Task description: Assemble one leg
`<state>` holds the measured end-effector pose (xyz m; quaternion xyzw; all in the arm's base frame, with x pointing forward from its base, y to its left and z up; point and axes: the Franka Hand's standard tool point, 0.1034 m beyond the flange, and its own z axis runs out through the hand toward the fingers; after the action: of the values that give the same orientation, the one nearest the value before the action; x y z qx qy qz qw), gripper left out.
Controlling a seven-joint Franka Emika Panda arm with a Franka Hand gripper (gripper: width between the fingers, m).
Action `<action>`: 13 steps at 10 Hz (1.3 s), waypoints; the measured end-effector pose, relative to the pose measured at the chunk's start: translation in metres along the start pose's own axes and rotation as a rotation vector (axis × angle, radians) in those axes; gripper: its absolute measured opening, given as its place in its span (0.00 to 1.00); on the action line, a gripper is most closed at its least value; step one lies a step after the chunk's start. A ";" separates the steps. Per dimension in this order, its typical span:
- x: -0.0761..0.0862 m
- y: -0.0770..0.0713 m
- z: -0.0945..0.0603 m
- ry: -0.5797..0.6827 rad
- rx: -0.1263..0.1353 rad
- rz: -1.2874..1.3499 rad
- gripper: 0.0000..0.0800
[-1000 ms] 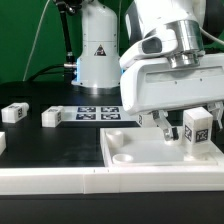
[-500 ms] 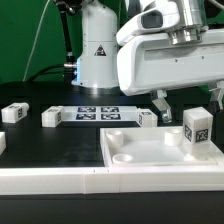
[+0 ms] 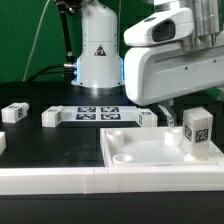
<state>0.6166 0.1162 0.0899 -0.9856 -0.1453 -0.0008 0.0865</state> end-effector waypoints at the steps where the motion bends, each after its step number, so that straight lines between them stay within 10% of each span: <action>1: -0.001 -0.002 0.000 -0.065 0.023 -0.001 0.81; 4: 0.004 0.001 -0.001 -0.098 0.031 -0.011 0.81; 8: 0.005 0.002 -0.001 -0.094 0.029 -0.010 0.38; 13: 0.003 0.002 -0.001 -0.059 0.010 0.262 0.38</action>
Offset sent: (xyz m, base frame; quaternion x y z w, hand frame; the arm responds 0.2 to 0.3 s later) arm 0.0000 0.0000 0.0000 0.0000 0.0000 0.0000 1.0000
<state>0.6200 0.1148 0.0908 -0.9953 -0.0180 0.0399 0.0864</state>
